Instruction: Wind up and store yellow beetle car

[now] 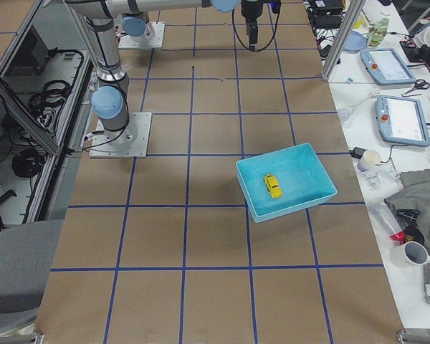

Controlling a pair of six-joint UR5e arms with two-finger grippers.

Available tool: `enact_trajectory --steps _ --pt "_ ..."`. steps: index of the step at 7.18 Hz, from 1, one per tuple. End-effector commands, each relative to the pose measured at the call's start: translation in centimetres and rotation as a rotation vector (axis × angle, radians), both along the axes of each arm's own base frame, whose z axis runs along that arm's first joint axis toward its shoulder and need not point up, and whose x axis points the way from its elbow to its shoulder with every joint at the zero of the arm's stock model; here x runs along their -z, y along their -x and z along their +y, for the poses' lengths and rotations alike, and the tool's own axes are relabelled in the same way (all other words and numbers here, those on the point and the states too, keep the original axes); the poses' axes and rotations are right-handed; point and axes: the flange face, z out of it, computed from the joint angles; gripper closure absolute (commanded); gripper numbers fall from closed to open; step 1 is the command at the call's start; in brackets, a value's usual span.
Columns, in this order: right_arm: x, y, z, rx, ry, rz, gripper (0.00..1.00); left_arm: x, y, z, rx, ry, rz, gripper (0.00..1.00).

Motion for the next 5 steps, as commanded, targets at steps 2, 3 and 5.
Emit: enact_trajectory --steps 2,3,5 --pt "1.40 1.00 -0.49 0.022 0.027 0.004 0.00 0.08 0.01 -0.05 0.000 -0.001 0.002 0.00" --pt "1.51 0.93 -0.43 0.018 0.022 0.006 0.00 0.08 0.01 -0.05 0.000 -0.001 0.002 0.00" --pt "1.61 0.92 -0.47 0.016 0.019 0.005 0.00 0.08 0.01 -0.05 0.000 -0.001 0.002 0.00"
